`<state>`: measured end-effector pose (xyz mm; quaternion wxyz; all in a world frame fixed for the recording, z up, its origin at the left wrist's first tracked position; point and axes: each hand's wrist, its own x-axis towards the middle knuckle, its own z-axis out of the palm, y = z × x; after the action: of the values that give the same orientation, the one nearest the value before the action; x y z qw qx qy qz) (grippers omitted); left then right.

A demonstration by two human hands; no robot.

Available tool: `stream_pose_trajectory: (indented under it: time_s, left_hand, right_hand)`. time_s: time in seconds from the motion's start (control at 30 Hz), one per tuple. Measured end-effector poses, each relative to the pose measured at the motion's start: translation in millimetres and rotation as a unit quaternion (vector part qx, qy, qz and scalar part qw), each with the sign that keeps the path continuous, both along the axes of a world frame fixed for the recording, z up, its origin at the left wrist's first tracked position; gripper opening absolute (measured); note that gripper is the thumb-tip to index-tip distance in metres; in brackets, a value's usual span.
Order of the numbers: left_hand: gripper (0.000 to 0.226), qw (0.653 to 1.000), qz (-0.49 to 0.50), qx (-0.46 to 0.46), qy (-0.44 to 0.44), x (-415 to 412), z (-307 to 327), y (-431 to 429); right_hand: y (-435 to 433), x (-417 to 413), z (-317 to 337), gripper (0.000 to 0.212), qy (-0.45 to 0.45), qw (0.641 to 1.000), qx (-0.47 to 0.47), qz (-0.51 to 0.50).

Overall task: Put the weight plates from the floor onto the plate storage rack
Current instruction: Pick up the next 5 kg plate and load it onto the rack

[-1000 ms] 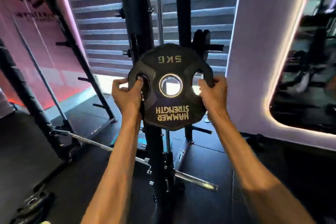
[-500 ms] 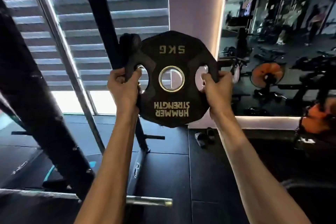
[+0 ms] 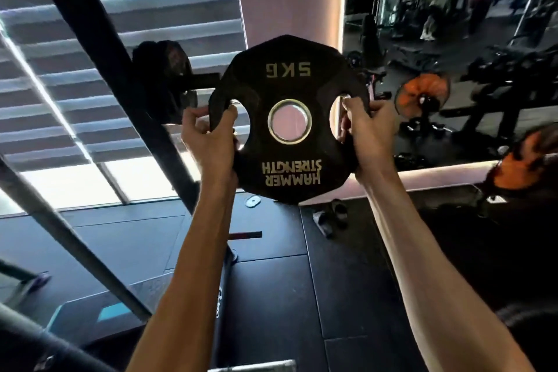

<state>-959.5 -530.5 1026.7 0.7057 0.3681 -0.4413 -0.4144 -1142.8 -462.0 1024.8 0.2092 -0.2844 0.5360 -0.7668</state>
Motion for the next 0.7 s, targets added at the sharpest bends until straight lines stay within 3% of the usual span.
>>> stream_pose_trajectory:
  time_s: [0.23,0.4,0.7]
  left_hand:
    - [0.029,1.000,-0.018,-0.003,0.005,-6.5,-2.0,-72.4]
    - [0.029,1.000,-0.013,-0.006,0.005,-20.3,-1.8,-112.6]
    - [0.021,0.997,0.076,-0.030,0.013,-67.1,-8.7,-189.2]
  right_hand:
    - [-65.5,-0.6,-5.6,0.031,-0.028,0.999,-0.043,-0.011]
    - [-110.6,-13.8,-10.1,0.023,-0.011,0.997,-0.065,-0.028]
    - [-220.5,-69.7,-18.5,0.017,-0.003,0.998,-0.067,0.022]
